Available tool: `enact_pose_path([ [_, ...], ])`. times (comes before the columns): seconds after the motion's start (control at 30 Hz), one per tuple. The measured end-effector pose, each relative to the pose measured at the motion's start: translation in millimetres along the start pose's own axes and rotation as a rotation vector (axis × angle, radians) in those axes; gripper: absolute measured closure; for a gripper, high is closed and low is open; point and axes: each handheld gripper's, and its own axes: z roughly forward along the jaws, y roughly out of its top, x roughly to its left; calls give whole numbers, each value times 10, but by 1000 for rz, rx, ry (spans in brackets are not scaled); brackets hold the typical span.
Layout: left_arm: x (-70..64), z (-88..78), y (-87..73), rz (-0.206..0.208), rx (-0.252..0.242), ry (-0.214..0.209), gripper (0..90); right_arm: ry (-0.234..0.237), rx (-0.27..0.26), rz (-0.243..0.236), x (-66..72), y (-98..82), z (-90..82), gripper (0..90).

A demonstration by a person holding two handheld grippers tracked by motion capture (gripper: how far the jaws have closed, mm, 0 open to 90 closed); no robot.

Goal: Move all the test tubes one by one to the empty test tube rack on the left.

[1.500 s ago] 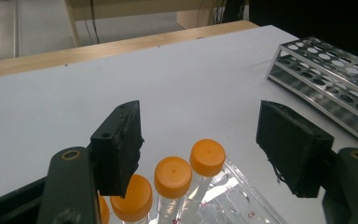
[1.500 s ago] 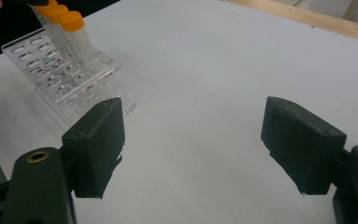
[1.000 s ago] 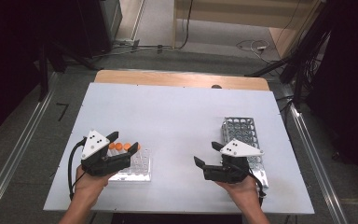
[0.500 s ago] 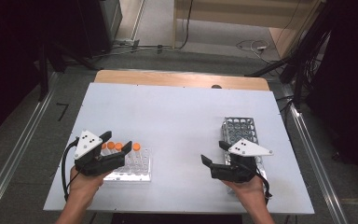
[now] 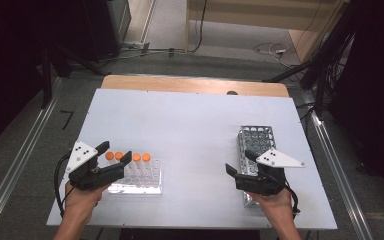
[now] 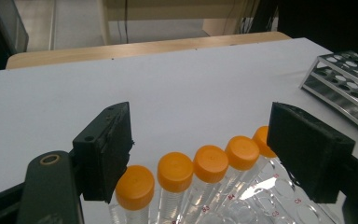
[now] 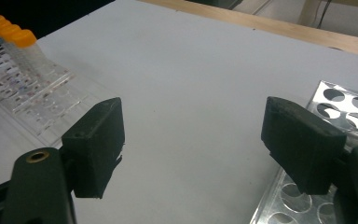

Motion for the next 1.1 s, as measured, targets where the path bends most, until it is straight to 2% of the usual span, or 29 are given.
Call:
enact_pose_path([
  [0.43, 125, -76, -56, -21, -5, 41, 220, -49, -15, 27, -162, -68, -123, 180],
  [0.6, 157, -113, -68, -19, -21, 62, 220, -73, -17, 44, -250, -100, -181, 177],
  [0.97, 272, -114, -165, -43, -17, 101, 220, -129, -22, 69, -407, -203, -285, 172],
  [1.1, 289, -120, -194, -48, -16, 102, 217, -142, -28, 77, -458, -231, -333, 172],
])
